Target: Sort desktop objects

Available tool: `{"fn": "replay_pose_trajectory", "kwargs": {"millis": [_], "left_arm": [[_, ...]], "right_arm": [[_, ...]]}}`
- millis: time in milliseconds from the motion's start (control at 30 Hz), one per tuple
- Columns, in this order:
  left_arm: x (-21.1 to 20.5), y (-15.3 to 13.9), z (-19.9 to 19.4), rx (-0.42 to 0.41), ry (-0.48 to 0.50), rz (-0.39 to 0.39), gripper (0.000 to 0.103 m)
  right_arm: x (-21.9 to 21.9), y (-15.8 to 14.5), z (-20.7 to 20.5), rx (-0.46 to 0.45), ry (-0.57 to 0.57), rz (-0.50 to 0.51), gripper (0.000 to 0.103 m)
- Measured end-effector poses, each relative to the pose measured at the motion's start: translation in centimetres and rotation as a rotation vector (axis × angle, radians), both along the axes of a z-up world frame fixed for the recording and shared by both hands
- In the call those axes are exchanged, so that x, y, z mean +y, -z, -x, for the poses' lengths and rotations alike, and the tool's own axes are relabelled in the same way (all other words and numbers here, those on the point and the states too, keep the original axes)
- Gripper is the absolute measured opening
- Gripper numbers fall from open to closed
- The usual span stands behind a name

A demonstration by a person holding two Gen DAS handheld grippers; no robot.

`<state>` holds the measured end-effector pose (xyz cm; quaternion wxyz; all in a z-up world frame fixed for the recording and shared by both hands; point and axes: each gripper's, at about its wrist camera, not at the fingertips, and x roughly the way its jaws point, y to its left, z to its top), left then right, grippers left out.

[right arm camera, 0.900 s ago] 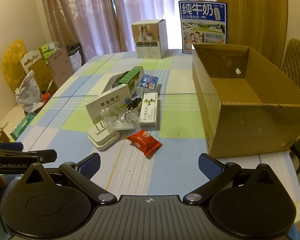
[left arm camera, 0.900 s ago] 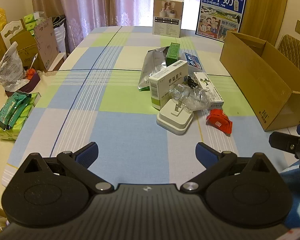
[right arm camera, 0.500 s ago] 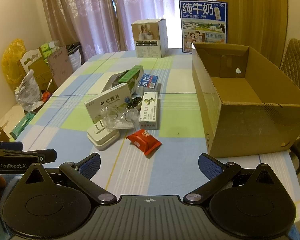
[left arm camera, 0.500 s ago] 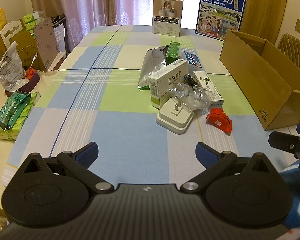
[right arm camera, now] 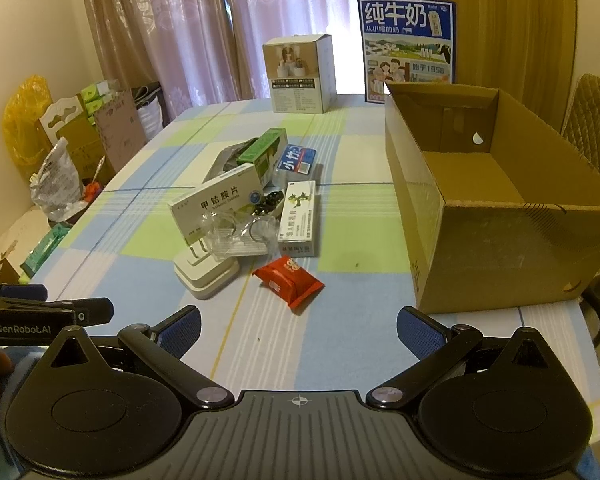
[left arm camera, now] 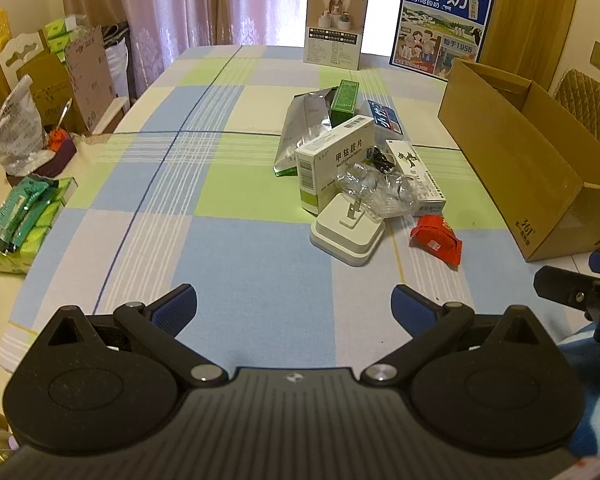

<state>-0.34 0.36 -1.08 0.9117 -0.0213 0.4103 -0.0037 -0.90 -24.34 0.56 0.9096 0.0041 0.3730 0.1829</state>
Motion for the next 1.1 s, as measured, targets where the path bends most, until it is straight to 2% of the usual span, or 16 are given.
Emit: {"fn": "replay_pose_trajectory", "kwargs": {"millis": [133,233,400,467,533,633,767,900,1033,1100], "left_arm": [[0.1,-0.2,-0.4,0.032,0.033,0.019,0.102],[-0.2,-0.5,-0.9,0.057,0.096,0.028,0.102],[-0.6,-1.2,-2.4,0.048,0.207,-0.020,0.102],[-0.6,-1.3,-3.4,0.049,0.264,-0.015,0.102],[-0.6,-1.3,-4.5,0.053,0.309,-0.005,0.102],[-1.0,-0.8,-5.9,0.053,0.364,-0.075,0.102],[-1.5,0.1,-7.7,0.073,0.424,-0.118,0.102],[-1.9,1.4,-9.6,0.108,0.478,-0.116,0.102],[-2.1,2.8,-10.9,0.127,0.510,-0.096,0.101],[-2.4,3.6,-11.5,0.129,0.529,-0.116,0.100]], "right_arm": [[0.0,-0.1,-0.2,0.012,-0.004,-0.004,0.101],[-0.3,-0.1,-0.9,0.061,-0.013,-0.028,0.101],[-0.9,-0.4,-2.8,0.165,-0.053,-0.096,0.101],[-0.3,-0.9,-3.2,0.159,-0.097,-0.062,0.101],[1.0,-1.2,-3.8,0.162,-0.189,0.012,0.101],[2.6,-1.0,-5.1,0.138,-0.276,0.113,0.101],[3.9,0.3,-7.8,0.156,-0.345,0.192,0.101],[4.8,2.2,-10.1,0.180,-0.403,0.249,0.101],[5.2,3.9,-12.0,0.213,-0.437,0.286,0.087],[5.3,4.5,-12.3,0.217,-0.463,0.286,0.086]]}}
